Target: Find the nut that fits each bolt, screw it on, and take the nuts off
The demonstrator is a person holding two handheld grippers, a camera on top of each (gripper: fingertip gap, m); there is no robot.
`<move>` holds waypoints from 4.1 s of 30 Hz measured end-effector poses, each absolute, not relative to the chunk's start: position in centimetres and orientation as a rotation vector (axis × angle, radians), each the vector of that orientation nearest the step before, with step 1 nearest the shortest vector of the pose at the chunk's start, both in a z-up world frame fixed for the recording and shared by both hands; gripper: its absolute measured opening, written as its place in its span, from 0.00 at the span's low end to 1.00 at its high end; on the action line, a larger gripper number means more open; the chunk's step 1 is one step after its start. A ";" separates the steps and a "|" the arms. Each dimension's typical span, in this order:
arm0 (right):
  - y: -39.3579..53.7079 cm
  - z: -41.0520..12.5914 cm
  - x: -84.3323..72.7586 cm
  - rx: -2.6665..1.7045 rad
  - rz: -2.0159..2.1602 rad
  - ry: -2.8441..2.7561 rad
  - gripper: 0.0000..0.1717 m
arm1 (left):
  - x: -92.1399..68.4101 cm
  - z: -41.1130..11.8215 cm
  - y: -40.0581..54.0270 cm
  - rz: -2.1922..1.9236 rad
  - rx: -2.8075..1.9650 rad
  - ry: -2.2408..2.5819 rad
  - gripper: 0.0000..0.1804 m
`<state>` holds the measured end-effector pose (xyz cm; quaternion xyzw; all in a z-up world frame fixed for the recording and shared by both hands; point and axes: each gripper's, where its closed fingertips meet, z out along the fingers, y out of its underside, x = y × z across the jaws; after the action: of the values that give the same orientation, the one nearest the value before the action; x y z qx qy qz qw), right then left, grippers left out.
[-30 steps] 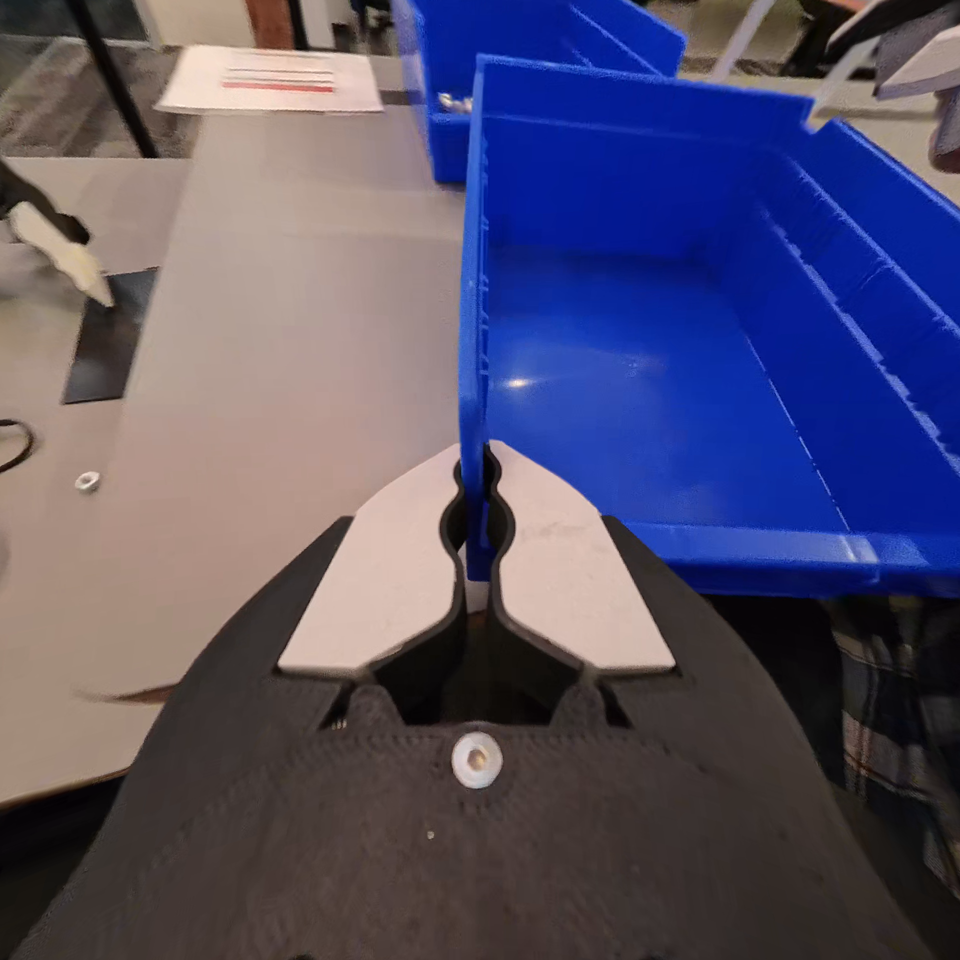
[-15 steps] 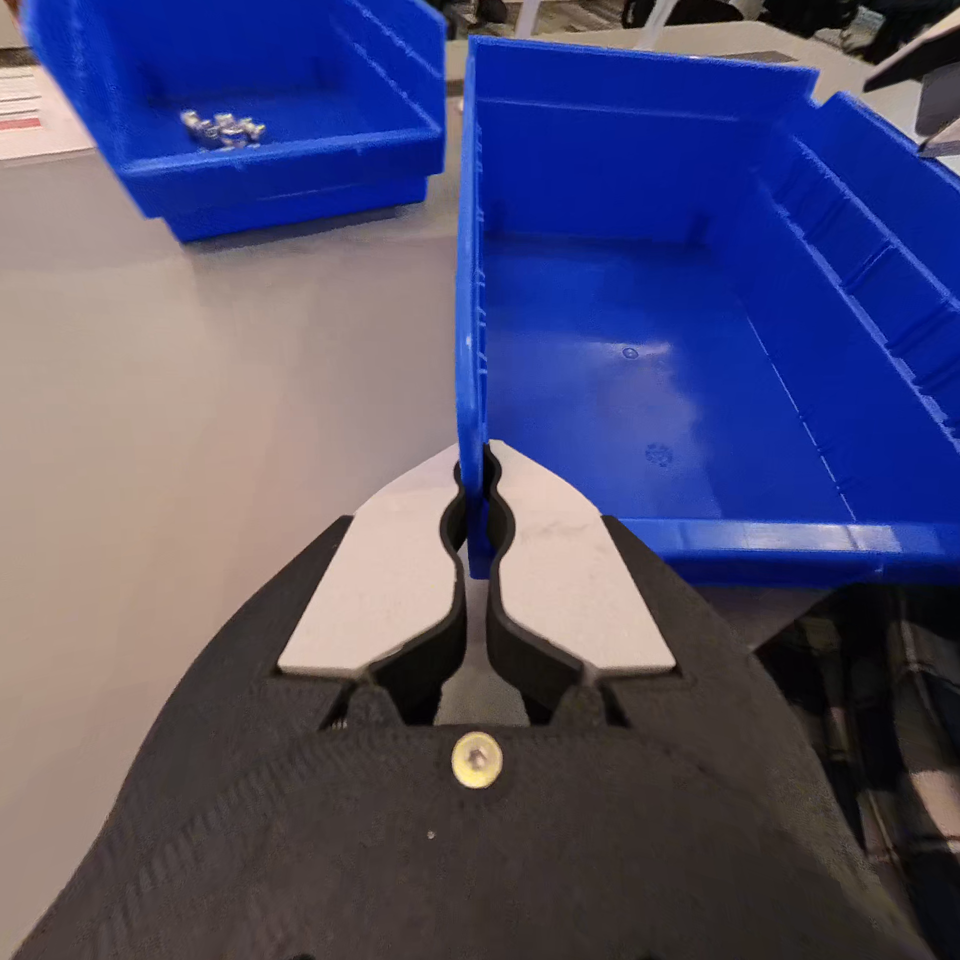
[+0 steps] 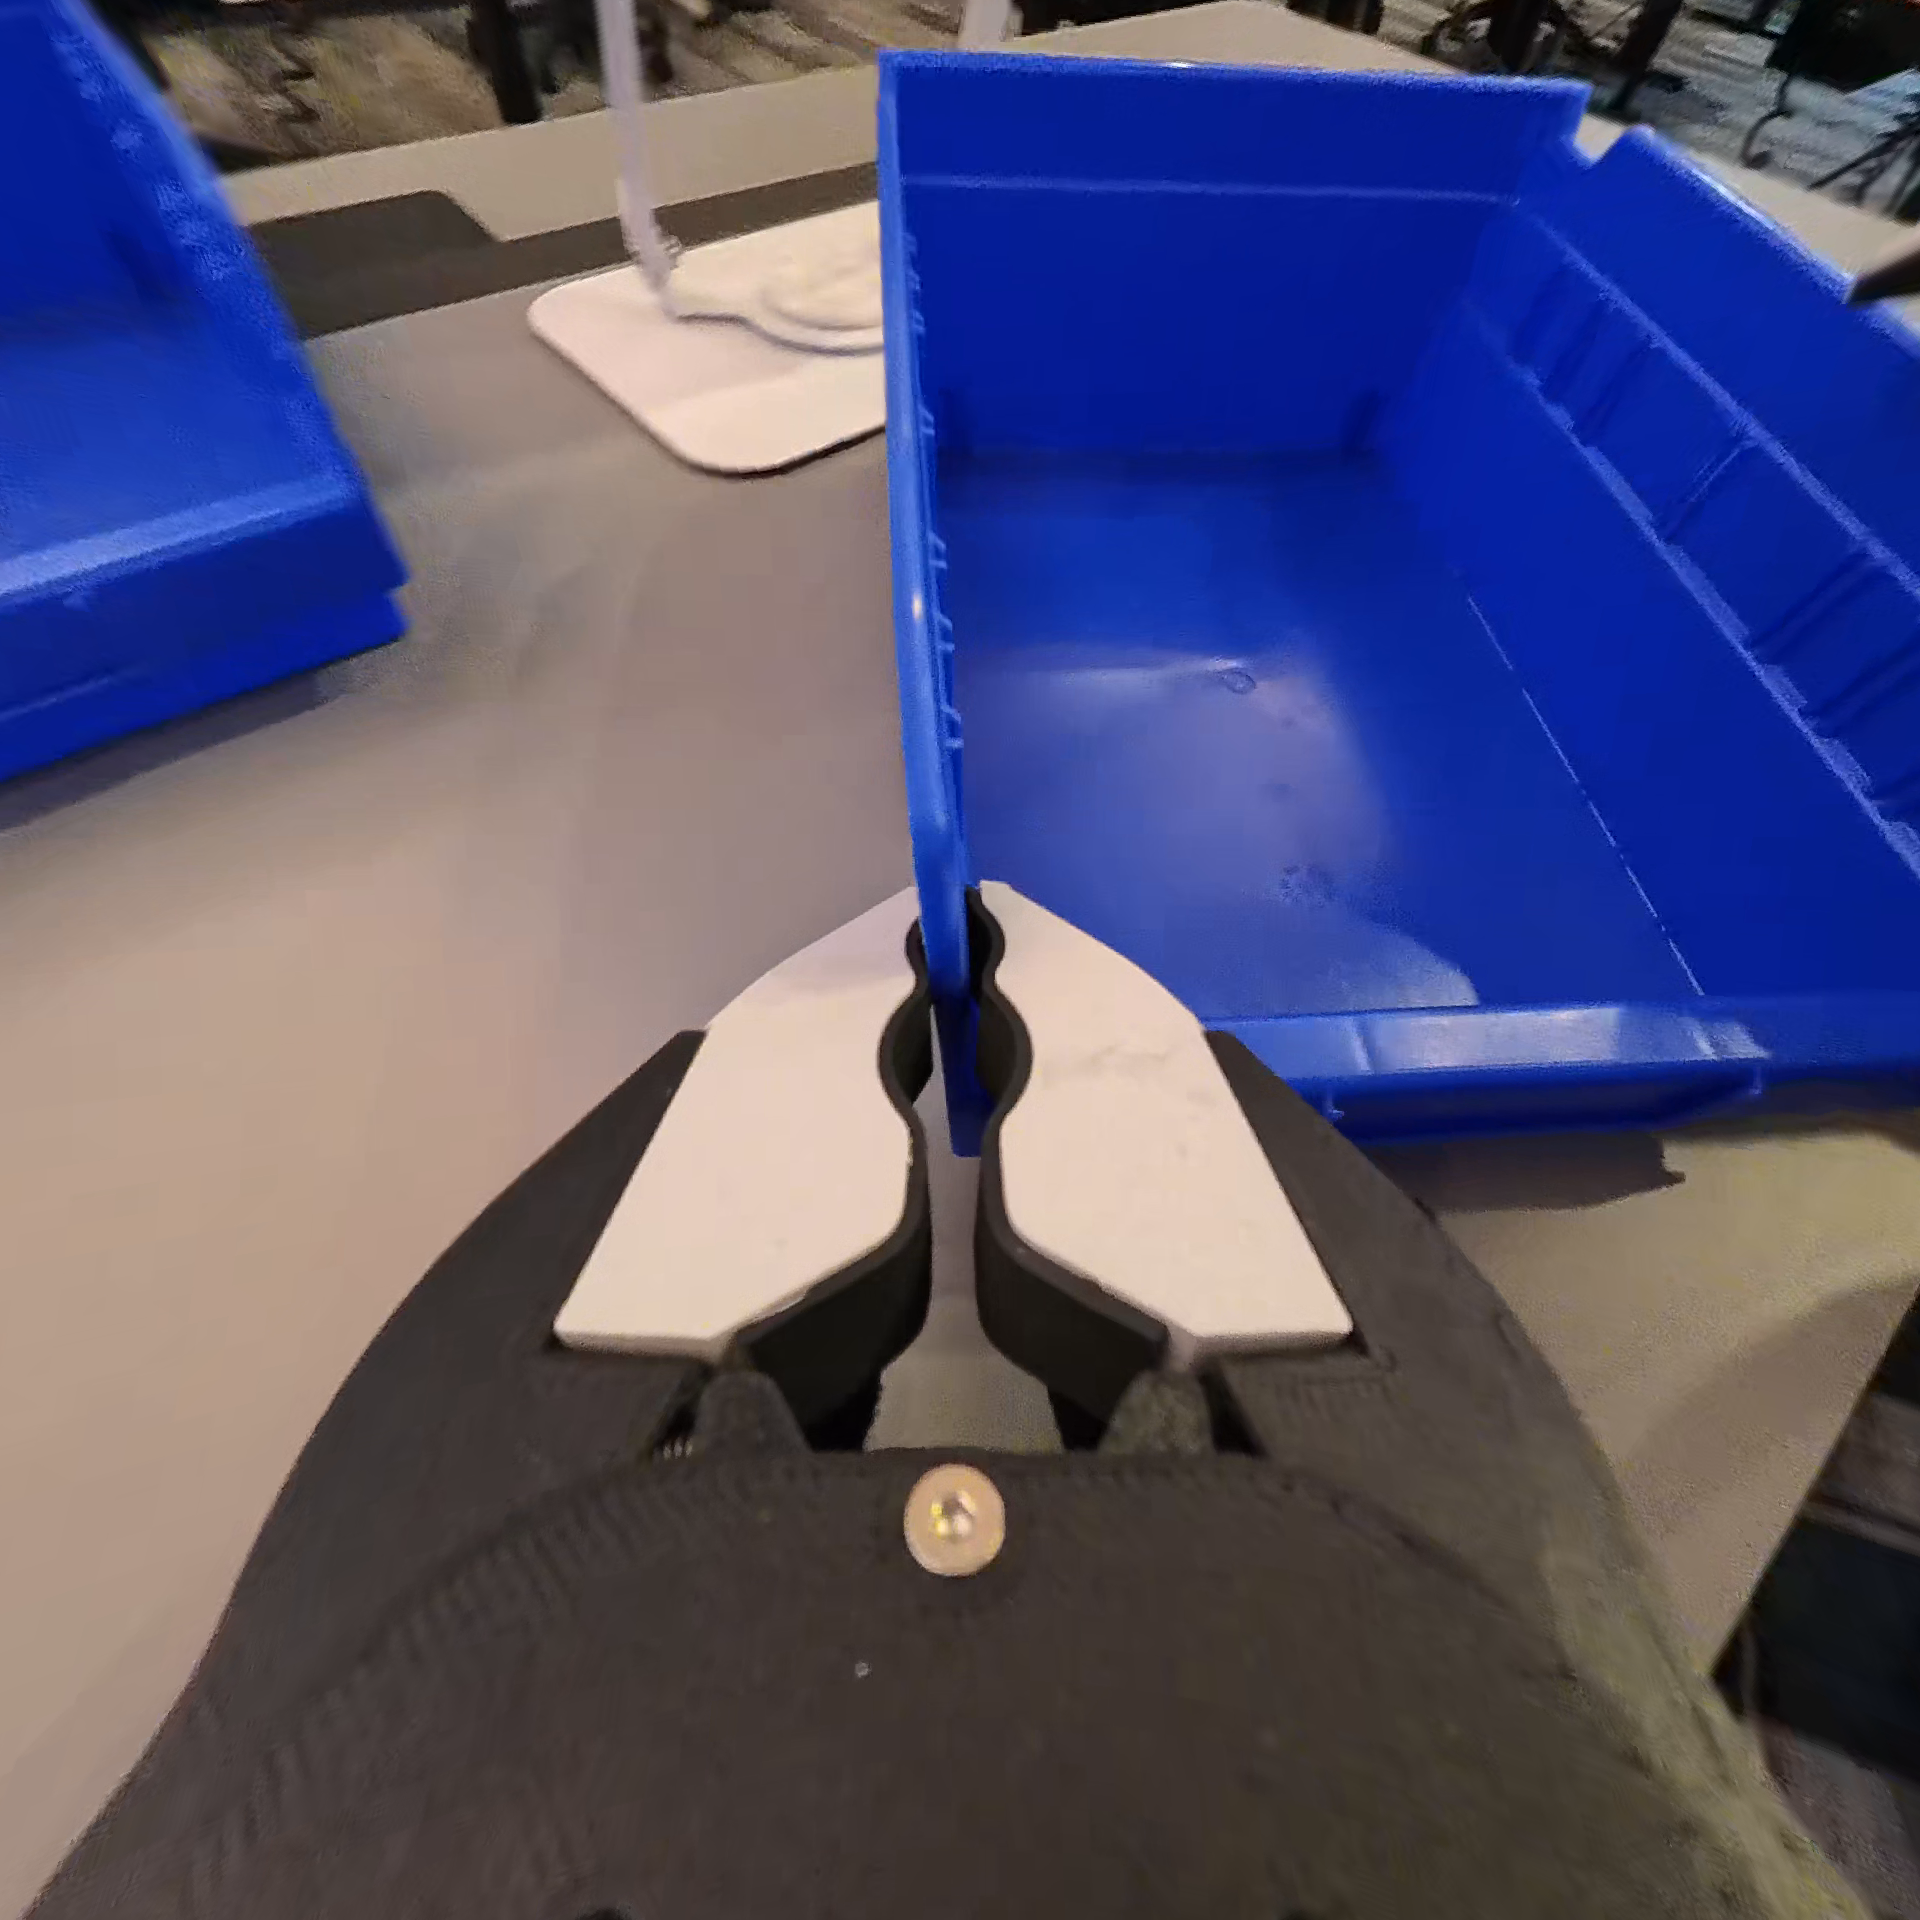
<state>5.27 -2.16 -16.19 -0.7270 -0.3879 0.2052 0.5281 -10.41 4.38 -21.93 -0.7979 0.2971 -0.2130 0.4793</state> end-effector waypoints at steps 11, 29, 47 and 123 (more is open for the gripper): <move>-1.0 -16.8 15.2 -1.856 0.395 -0.584 0.40 | 0.4 -21.9 8.2 -0.628 -1.935 0.834 0.02; -1.9 -20.1 23.2 -1.979 0.244 -0.284 0.22 | 8.6 -22.6 6.3 -0.857 -1.931 1.059 0.08; 12.5 -20.5 44.9 -2.091 0.046 -0.322 0.06 | 27.4 -22.2 13.4 -1.031 -2.049 0.804 0.17; 19.8 -21.4 -2.0 -1.574 0.487 -1.211 0.00 | -26.0 -24.6 36.0 0.341 -2.564 1.000 0.25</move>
<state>-1.98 19.83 -21.43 -0.6570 -0.5053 0.2033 0.5212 -26.00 36.02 -24.55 -0.9089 0.3546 0.1208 0.1831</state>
